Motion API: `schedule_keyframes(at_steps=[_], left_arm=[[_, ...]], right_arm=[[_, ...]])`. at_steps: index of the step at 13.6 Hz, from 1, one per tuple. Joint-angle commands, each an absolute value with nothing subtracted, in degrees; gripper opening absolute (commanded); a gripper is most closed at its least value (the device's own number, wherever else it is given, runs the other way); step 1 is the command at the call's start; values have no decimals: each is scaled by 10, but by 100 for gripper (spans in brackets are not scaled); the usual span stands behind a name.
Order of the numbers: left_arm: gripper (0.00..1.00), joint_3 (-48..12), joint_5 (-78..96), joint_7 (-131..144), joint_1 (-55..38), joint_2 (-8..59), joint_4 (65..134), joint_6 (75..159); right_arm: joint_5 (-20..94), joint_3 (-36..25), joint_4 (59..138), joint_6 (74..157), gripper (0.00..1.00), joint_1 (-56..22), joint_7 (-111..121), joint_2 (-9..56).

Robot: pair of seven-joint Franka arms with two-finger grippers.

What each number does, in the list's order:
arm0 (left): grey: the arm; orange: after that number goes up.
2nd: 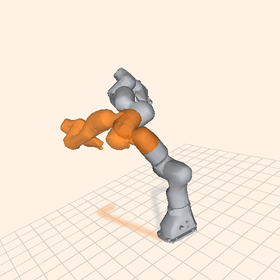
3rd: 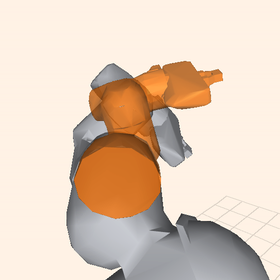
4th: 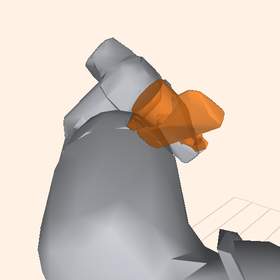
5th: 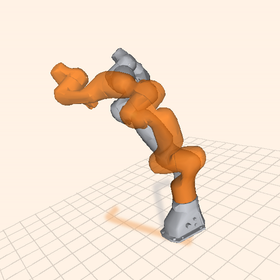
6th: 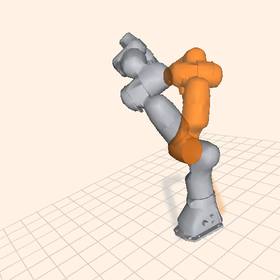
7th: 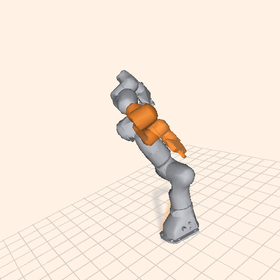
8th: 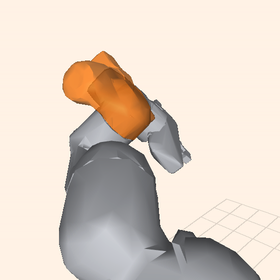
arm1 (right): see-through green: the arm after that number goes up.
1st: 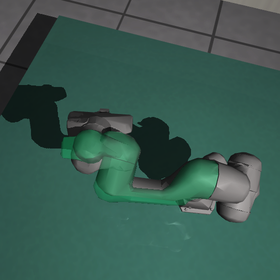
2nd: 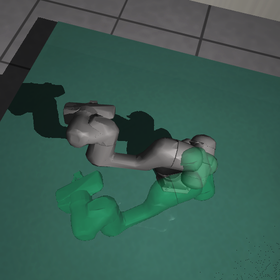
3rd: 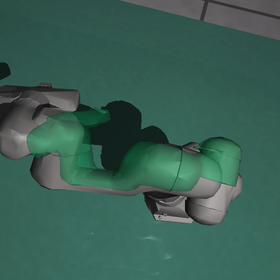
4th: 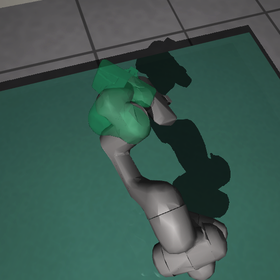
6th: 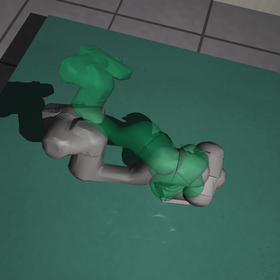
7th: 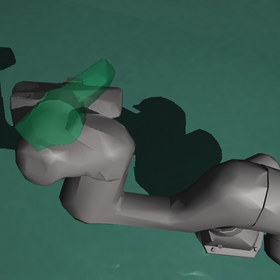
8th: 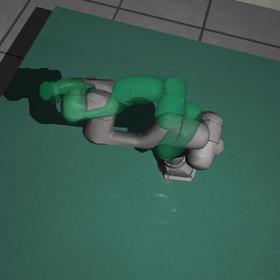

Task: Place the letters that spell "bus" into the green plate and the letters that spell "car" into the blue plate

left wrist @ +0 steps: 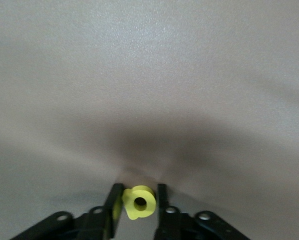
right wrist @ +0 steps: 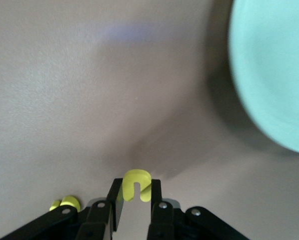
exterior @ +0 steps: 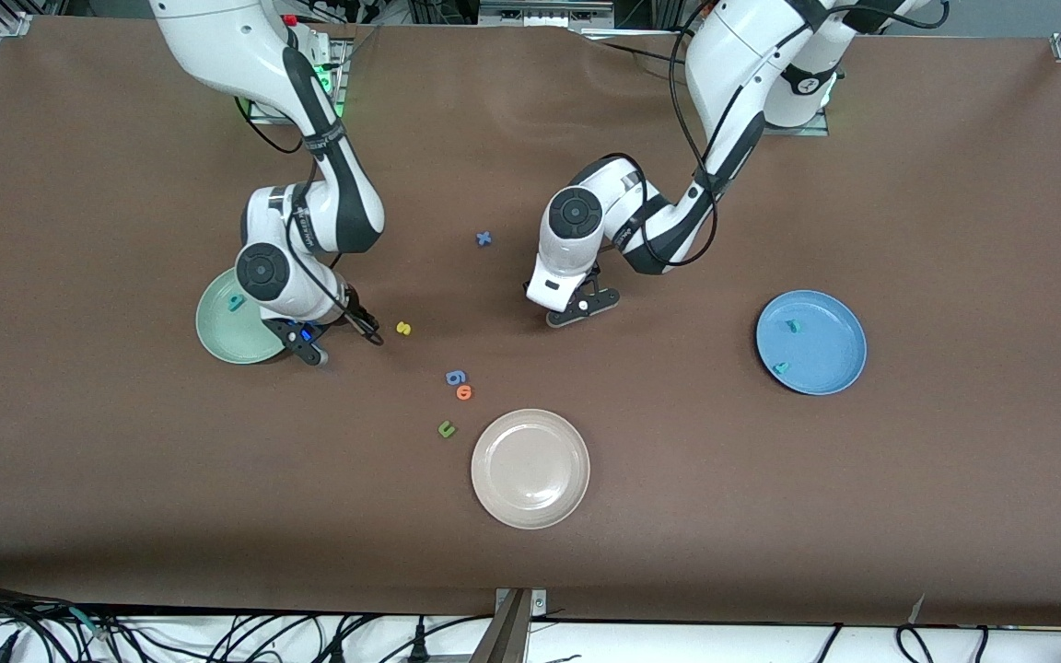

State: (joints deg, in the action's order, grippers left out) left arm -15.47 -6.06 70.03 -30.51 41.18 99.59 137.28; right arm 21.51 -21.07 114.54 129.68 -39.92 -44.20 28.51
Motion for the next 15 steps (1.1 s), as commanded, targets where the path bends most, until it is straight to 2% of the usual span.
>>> schedule_keyframes(at_steps=[1,5,8,10,13,15], left_arm=[[21,-149,-78,715,-311,415,997,1375],[16,-148,-78,707,-303,408,991,1357],[14,-148,-76,621,-261,393,942,1211],[14,-149,-71,549,-223,392,904,1124],[14,-148,-75,412,-158,381,878,1016],[14,-146,-78,332,-115,381,861,971]], right_arm=[[206,-248,1148,1228,20,-401,-392,244],[199,-314,1150,1177,21,-401,-285,233],[197,-354,1163,1181,21,-400,-181,250],[198,-359,1163,1187,21,-396,-148,271],[206,-358,1186,1243,22,-374,-89,300],[207,-358,1191,1251,22,-373,-80,303]])
